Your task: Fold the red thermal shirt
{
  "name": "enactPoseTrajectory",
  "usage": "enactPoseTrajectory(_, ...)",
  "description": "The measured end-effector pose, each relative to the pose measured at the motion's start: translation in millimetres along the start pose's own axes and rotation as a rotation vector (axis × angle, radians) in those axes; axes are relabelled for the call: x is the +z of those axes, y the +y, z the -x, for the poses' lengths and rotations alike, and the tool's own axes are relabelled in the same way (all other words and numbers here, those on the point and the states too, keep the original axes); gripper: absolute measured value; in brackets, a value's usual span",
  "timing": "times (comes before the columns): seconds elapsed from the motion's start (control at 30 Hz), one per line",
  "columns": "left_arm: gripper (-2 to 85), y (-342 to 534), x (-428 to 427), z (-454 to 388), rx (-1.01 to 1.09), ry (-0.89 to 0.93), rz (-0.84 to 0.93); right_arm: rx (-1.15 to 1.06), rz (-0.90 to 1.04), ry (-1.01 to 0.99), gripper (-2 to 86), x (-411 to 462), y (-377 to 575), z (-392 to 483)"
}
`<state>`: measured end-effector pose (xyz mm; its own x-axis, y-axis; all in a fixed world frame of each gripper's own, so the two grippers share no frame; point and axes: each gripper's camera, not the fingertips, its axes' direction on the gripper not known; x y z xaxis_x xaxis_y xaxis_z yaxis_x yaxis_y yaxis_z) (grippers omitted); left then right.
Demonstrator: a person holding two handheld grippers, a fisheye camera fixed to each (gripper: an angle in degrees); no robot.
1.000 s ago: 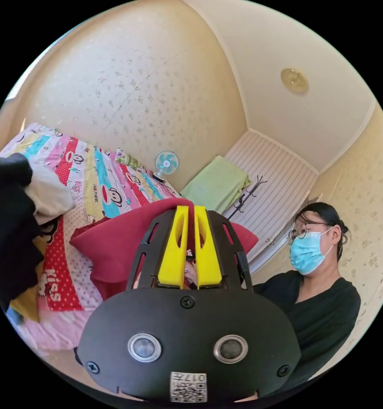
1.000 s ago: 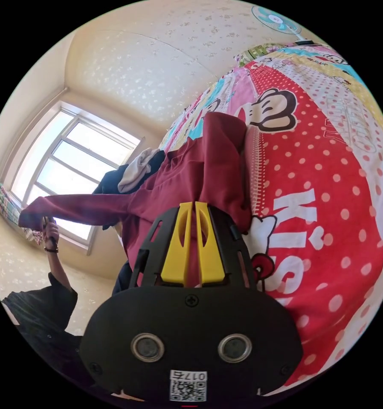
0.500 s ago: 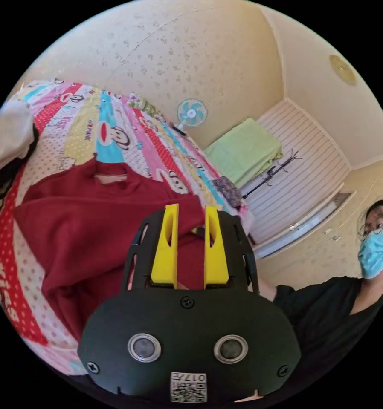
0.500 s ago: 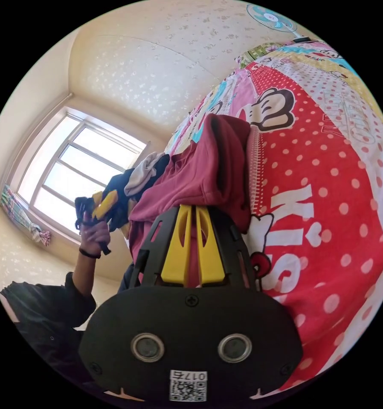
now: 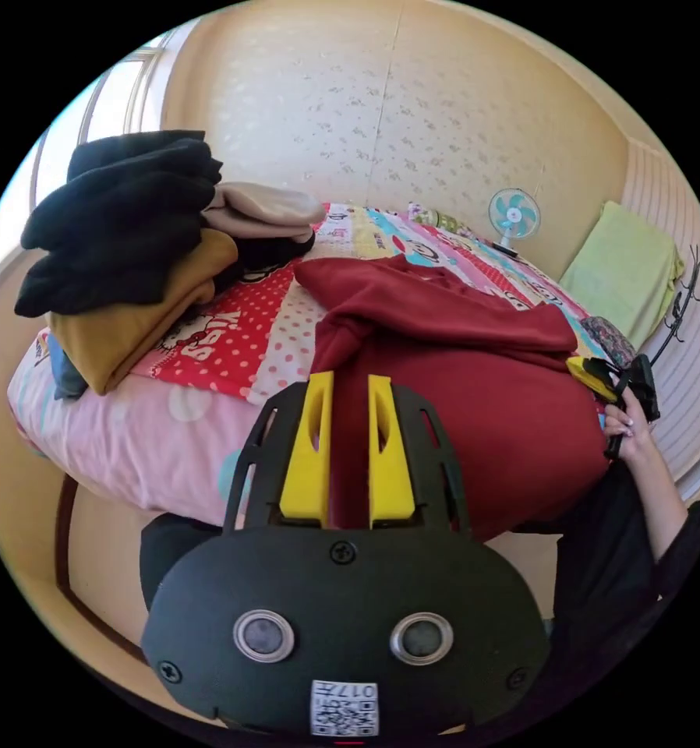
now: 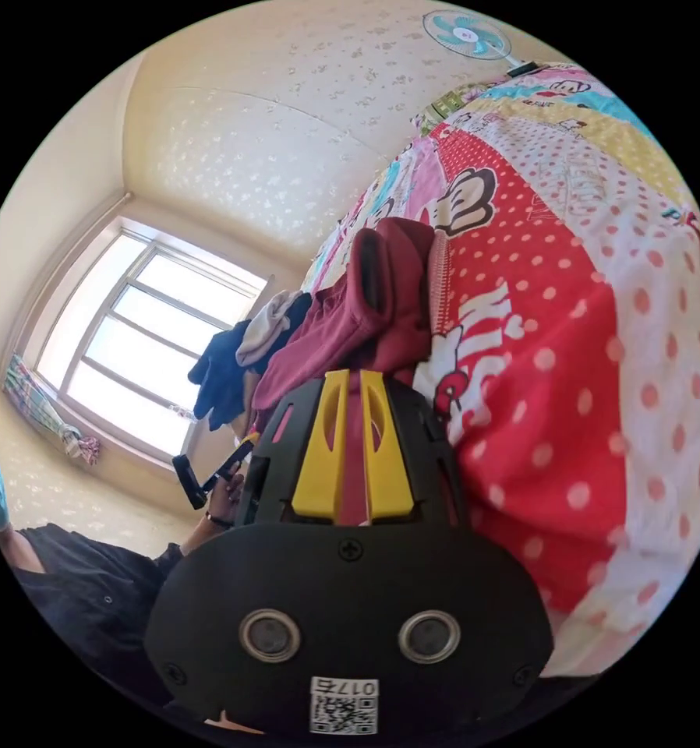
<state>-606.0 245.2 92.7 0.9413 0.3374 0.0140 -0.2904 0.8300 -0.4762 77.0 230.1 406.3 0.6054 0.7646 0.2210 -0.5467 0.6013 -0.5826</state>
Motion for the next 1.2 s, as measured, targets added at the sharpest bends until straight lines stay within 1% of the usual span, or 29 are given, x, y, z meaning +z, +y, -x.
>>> enactPoseTrajectory(0.03,10.2,6,-14,-1,-0.027,-0.061,0.007,-0.019,-0.017,0.061,3.7,-7,9,8)
enactPoseTrajectory(0.07,10.9,12,-30,2,-0.038,-0.096,-0.008,-0.048,-0.031,0.217,4.3,-18,23,27)
enactPoseTrajectory(0.1,11.0,16,-36,4,-0.03,-0.075,-0.023,-0.062,-0.016,0.359,5.3,-23,30,42)
enactPoseTrajectory(0.13,11.2,22,-42,11,-0.031,0.024,-0.026,-0.072,-0.001,0.402,5.9,-24,32,48)
enactPoseTrajectory(0.17,11.4,26,-33,22,-0.084,0.139,0.041,-0.105,0.069,0.418,6.8,-20,33,55)
enactPoseTrajectory(0.2,12.2,28,-23,27,-0.12,0.194,0.098,-0.129,0.192,0.341,7.2,-8,31,57)
enactPoseTrajectory(0.23,13.9,33,-2,37,-0.19,0.294,0.202,-0.13,0.261,0.285,7.3,0,31,57)
enactPoseTrajectory(0.27,14.7,39,0,46,-0.246,0.341,0.144,-0.1,0.37,0.213,7.5,15,32,53)
enactPoseTrajectory(0.33,14.4,40,2,49,-0.277,0.337,0.135,-0.076,0.311,0.204,8.1,16,37,56)
enactPoseTrajectory(0.4,13.2,37,0,43,-0.253,0.3,0.146,-0.009,0.325,0.203,6.3,21,39,56)
enactPoseTrajectory(0.43,10.3,35,1,38,-0.233,0.265,0.172,0.011,0.326,0.191,5.7,21,39,56)
enactPoseTrajectory(0.47,5.4,30,2,35,-0.223,0.258,0.232,0.044,0.318,0.156,4.7,18,38,58)
enactPoseTrajectory(0.5,4.6,27,1,36,-0.227,0.26,0.247,0.064,0.3,0.127,4.0,10,35,63)
enactPoseTrajectory(0.53,3.0,17,-4,40,-0.223,0.288,0.286,0.066,0.292,0.118,3.8,5,33,68)
enactPoseTrajectory(0.57,2.4,3,-13,44,-0.209,0.361,0.33,0.054,0.274,0.119,3.4,-7,26,80)
enactPoseTrajectory(0.6,2.1,-5,-20,47,-0.207,0.393,0.337,0.017,0.241,0.127,3.2,-19,17,98)
enactPoseTrajectory(0.67,1.6,-39,-59,48,-0.173,0.475,0.263,-0.063,0.194,0.138,2.9,-30,-2,128)
enactPoseTrajectory(0.7,1.6,-47,-69,47,-0.163,0.487,0.234,-0.118,0.148,0.154,2.9,-37,-17,147)
enactPoseTrajectory(0.77,1.6,-87,-97,42,-0.124,0.504,0.12,-0.163,0.085,0.193,3.0,-42,-45,165)
enactPoseTrajectory(0.8,1.8,-97,-101,41,-0.115,0.493,0.091,-0.177,0.059,0.209,3.0,-39,-66,169)
enactPoseTrajectory(0.87,3.0,-137,-95,38,-0.08,0.461,-0.003,-0.171,0.059,0.227,3.3,-26,-97,164)
enactPoseTrajectory(0.9,3.4,-145,-88,39,-0.076,0.457,-0.025,-0.155,0.081,0.266,3.6,-16,-113,158)
enactPoseTrajectory(0.93,4.6,-158,-69,43,-0.089,0.455,-0.046,-0.156,0.088,0.289,3.7,-11,-118,157)
enactPoseTrajectory(0.97,6.0,-162,-48,53,-0.175,0.445,-0.018,-0.151,0.088,0.341,4.1,-6,-120,156)
enactPoseTrajectory(1.03,7.6,-154,-36,64,-0.237,0.44,0.012,-0.173,0.049,0.372,4.5,-12,-107,161)
enactPoseTrajectory(1.1,8.1,-131,-46,67,-0.195,0.427,-0.018,-0.236,0.008,0.353,5.9,-22,-73,163)
enactPoseTrajectory(1.13,8.7,-110,-54,67,-0.17,0.386,-0.039,-0.241,0.018,0.352,6.3,-23,-64,161)
enactPoseTrajectory(1.2,10.7,-77,-59,66,-0.124,0.328,-0.016,-0.205,0.105,0.345,8.5,-15,-35,142)
